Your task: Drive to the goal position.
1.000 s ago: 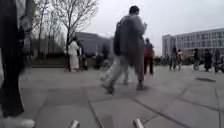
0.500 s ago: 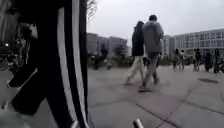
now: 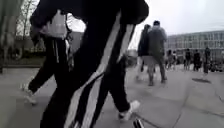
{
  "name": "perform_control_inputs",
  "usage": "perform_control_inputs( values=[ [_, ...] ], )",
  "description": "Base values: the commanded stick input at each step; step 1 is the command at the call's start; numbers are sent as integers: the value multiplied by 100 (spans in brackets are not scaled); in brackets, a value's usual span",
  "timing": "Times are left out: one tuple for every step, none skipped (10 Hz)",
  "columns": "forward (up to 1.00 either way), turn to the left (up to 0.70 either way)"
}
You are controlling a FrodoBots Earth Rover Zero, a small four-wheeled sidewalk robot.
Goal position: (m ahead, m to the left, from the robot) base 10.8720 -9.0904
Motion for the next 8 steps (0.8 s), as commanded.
perform_control_inputs(
  values=[
    [76, -3],
    [76, -3],
    [76, -3],
    [76, -3],
    [76, -3],
    [76, -3],
    [76, -3],
    [76, -3]
  ],
)
